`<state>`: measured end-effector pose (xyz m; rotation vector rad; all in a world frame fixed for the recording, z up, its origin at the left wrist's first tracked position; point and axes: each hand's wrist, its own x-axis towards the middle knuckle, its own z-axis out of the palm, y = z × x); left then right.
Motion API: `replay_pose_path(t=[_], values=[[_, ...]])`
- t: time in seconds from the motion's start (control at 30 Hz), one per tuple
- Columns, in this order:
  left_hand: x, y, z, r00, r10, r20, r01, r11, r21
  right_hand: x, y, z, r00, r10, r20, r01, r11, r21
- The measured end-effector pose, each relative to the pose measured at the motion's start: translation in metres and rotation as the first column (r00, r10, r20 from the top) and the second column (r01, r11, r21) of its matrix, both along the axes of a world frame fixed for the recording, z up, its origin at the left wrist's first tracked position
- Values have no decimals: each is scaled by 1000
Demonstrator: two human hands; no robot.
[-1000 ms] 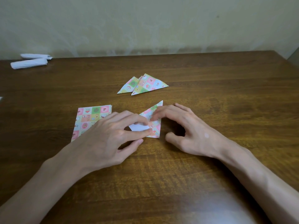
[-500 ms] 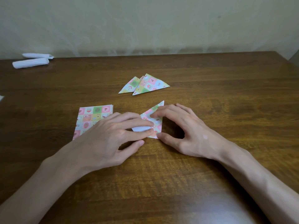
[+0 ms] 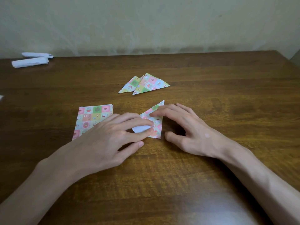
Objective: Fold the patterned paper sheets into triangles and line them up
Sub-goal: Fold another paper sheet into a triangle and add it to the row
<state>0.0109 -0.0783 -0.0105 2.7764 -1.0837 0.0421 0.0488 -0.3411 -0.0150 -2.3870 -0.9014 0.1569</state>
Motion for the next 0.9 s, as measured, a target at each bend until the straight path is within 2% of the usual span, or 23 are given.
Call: replay_pose_path(t=[0.1, 0.43, 0.57, 0.73, 0.83, 0.9], values=[[-2, 0, 2, 1000, -6, -11, 6, 1000, 3, 0, -1, -1, 1000, -5, -12, 5, 1000, 6], [-2, 0, 1, 1000, 0, -18, 0, 1000, -9, -2, 3, -5, 994, -15, 104, 18, 1000, -19], [-1, 1, 1, 999, 8, -38, -9, 1000, -21, -1, 5, -3, 998, -4, 68, 6, 1000, -28], [4, 6, 3, 986, 16, -164, -40, 989, -143, -1, 8, 3, 1000, 4, -24, -5, 1000, -22], [5, 11, 6, 964, 6, -267, -74, 966, -247, 0, 8, 2, 999, 3, -32, -4, 1000, -20], [4, 12, 8, 953, 0, -303, -83, 962, -261, 0, 7, 2, 1000, -2, -29, 1, 1000, -19]])
